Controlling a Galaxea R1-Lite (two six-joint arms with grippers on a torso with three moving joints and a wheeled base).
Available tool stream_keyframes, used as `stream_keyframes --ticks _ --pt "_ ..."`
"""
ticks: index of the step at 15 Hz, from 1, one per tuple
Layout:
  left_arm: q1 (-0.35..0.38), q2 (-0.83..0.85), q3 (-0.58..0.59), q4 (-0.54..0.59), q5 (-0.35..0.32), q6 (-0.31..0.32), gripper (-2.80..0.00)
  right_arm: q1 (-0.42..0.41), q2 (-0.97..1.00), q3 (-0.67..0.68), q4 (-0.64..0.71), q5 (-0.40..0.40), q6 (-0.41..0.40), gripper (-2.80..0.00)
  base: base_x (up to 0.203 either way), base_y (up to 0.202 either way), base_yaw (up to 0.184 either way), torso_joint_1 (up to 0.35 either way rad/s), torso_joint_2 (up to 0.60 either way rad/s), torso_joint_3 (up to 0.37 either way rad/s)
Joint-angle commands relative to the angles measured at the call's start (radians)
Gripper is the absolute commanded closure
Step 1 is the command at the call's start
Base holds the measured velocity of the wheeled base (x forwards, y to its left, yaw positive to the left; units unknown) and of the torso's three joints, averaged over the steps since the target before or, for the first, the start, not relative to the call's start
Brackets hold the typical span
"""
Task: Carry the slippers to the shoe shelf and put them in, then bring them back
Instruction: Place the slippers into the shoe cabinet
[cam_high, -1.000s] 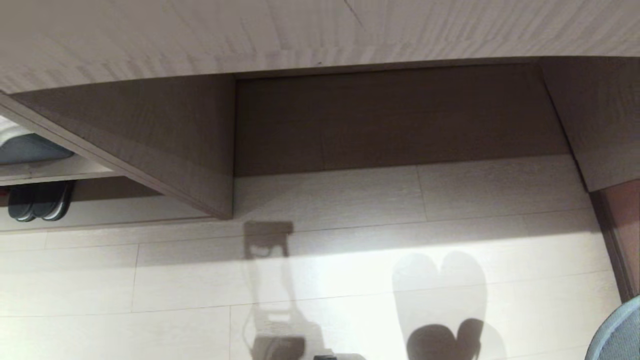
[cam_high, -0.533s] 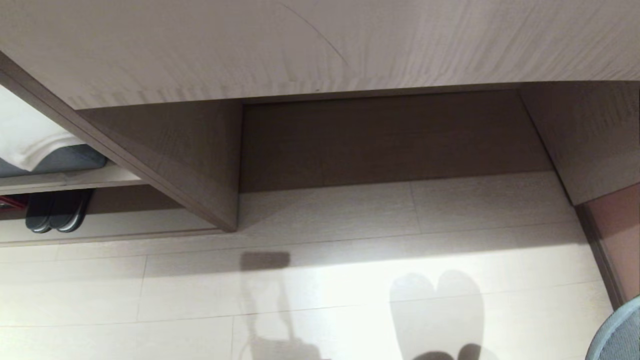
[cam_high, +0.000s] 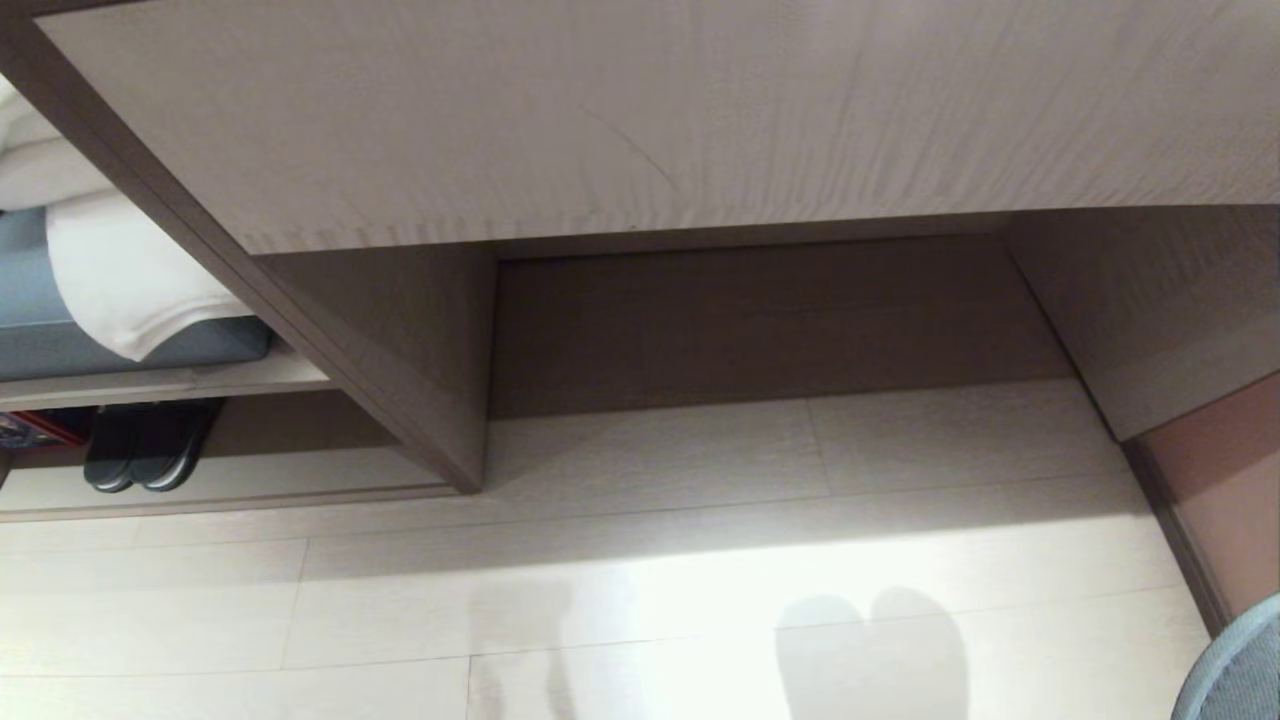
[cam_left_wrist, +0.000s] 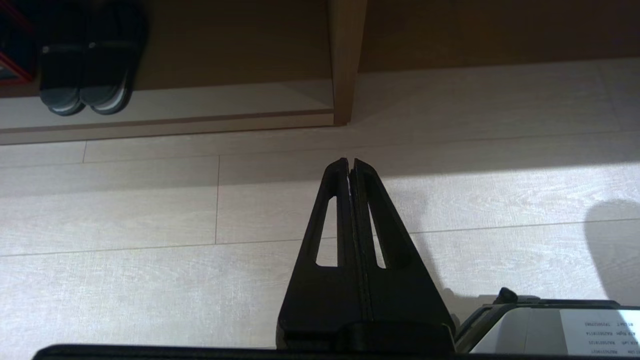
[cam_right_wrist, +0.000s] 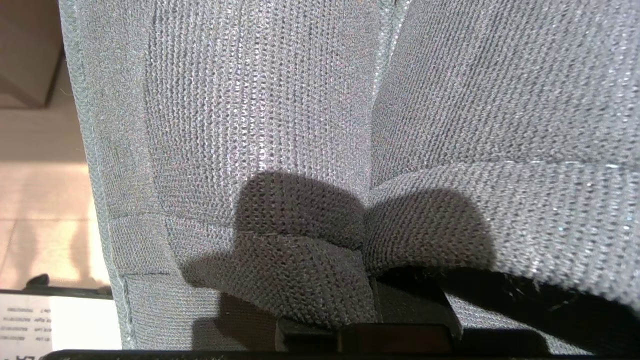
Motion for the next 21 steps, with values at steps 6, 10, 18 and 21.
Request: stream_keyframes --ticks 6,10,18,21 --pt "0.0 0.001 0.0 -0.001 0.001 0.0 0.0 0.0 0.002 0.0 -0.001 0.0 0.0 0.0 0.0 0.0 0.0 0.002 0.0 0.206" --pt "0.0 0.001 0.0 -0.001 0.001 0.0 0.0 0.0 0.002 0.0 -0.001 0.0 0.0 0.0 0.0 0.0 0.0 0.002 0.0 0.204" --pt "0.001 0.001 0.0 -0.001 0.001 0.0 0.0 0.0 0.002 0.0 -0.001 0.0 0.0 0.0 0.0 0.0 0.0 0.001 0.0 0.202" --pt "0.002 0.001 0.0 -0.001 0.001 0.0 0.0 0.0 0.002 0.0 -0.001 0.0 0.0 0.0 0.0 0.0 0.0 0.0 0.0 0.203"
